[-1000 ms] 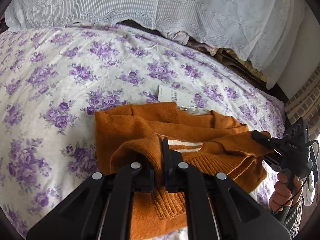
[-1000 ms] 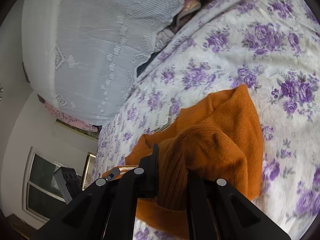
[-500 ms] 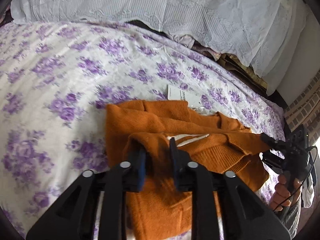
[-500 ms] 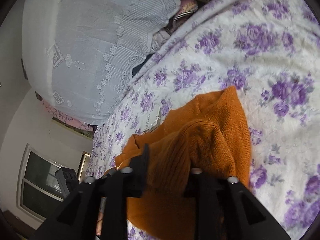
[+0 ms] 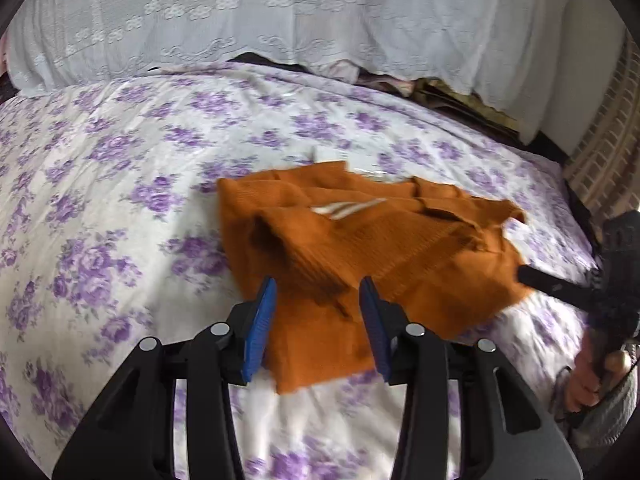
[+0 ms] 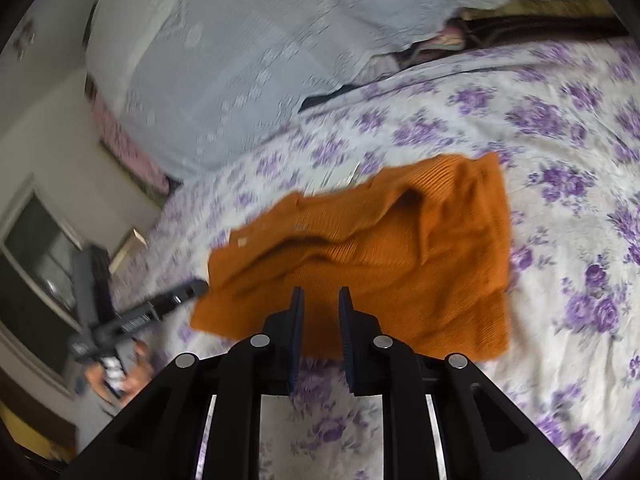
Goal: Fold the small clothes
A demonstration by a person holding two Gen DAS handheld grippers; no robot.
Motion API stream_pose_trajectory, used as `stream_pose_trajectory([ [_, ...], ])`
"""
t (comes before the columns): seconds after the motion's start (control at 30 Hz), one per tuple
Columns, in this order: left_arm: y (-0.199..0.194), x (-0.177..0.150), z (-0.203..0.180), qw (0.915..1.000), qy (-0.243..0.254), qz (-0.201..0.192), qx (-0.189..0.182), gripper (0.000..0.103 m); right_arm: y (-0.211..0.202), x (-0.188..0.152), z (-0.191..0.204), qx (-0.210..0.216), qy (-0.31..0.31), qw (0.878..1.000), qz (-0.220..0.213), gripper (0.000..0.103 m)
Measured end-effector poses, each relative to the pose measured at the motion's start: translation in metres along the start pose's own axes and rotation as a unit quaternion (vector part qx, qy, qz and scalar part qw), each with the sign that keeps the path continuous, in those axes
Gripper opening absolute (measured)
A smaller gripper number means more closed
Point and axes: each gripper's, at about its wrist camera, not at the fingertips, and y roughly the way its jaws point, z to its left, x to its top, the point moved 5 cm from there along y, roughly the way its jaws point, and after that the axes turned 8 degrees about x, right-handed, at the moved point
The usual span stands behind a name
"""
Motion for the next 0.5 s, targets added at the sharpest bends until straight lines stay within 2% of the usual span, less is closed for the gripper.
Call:
stream_pose_trajectory([
  [0.1, 0.003, -0.002, -0.026, 0.9993, 0.038, 0.005, 0.001, 0.047, 0.012, -0.002, 0.010, -0.032, -0.037, 0.999, 0.016, 0.016],
  [0.2, 0.022, -0.007, -0.047, 0.9972, 0.067, 0.032, 0.002, 0.048, 0.029, 0.001, 0.010, -0.067, -0.056, 0.995, 0.047, 0.015],
  [0.27, 0.030, -0.011, -0.055, 0.9950, 0.090, 0.039, 0.023, 0.048, 0.041, 0.007, 0.005, -0.085, -0.055, 0.993, 0.059, 0.013],
  [0.33, 0.033, -0.012, -0.061, 0.9925, 0.111, 0.033, 0.040, 0.051, 0.050, 0.020, 0.003, -0.086, -0.053, 0.993, 0.056, 0.013],
  [0.37, 0.033, -0.009, -0.062, 0.9922, 0.113, 0.028, 0.045, 0.052, 0.054, 0.029, 0.003, -0.084, -0.053, 0.994, 0.049, 0.013],
  [0.43, 0.036, 0.011, -0.052, 0.9919, 0.098, 0.010, 0.080, 0.054, 0.062, 0.057, 0.000, -0.086, -0.043, 0.995, 0.027, 0.013],
  [0.5, 0.042, 0.038, -0.034, 0.9930, 0.055, 0.005, 0.104, 0.056, 0.066, 0.088, -0.010, -0.081, -0.009, 0.997, -0.007, 0.013],
])
